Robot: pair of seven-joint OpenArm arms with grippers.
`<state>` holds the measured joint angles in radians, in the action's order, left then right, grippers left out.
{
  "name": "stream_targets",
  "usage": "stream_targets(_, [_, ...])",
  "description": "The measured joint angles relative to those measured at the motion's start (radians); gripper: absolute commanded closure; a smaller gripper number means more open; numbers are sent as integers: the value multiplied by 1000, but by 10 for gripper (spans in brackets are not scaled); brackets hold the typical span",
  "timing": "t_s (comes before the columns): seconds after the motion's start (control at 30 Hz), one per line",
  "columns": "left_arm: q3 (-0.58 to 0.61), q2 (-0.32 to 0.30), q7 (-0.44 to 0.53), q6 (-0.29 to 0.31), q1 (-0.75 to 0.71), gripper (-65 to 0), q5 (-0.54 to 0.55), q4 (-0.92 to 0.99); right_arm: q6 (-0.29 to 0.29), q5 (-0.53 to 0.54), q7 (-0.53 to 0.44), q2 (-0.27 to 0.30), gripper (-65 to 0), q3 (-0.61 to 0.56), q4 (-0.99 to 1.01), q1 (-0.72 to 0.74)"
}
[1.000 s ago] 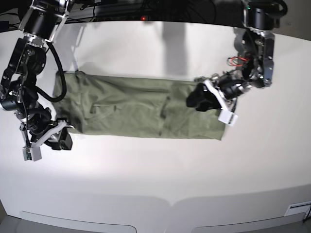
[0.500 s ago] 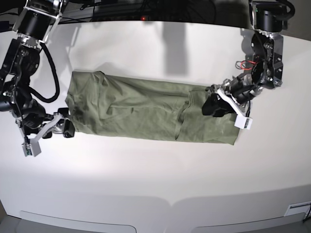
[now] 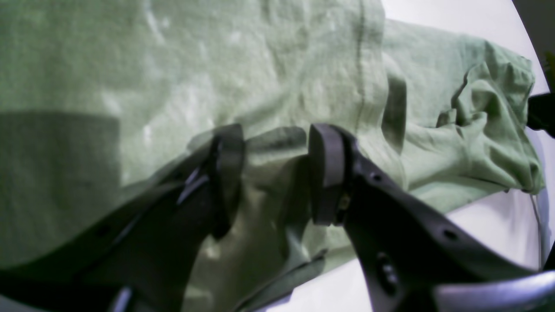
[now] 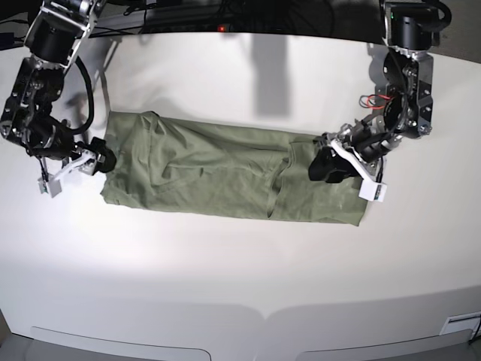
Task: Fold the T-shirt properly
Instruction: 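Lay the folded ends down and press the bundle flat with both grippers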
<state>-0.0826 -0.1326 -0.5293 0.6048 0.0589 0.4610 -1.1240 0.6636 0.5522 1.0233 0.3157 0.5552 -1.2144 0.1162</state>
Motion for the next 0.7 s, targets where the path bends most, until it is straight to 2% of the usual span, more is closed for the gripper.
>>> stream_targets(0.2, [0, 0, 0, 0, 0, -258, 0, 0, 34, 109, -11, -1, -467, 1, 84, 9])
stream_targets(0.4, [0, 0, 0, 0, 0, -258, 0, 0, 38, 249, 98, -31, -467, 0, 89, 11])
stream_targets(0.5, [0, 0, -1, 0, 0, -258, 0, 0, 37, 271, 117, -34, -467, 0, 89, 11])
stream_targets(0.63, [0, 0, -1, 0, 0, -258, 0, 0, 37, 349, 203, -33, -467, 0, 91, 5])
stream_targets(0.7, [0, 0, -2, 0, 0, -258, 0, 0, 37, 372, 217, -34, -467, 0, 93, 2])
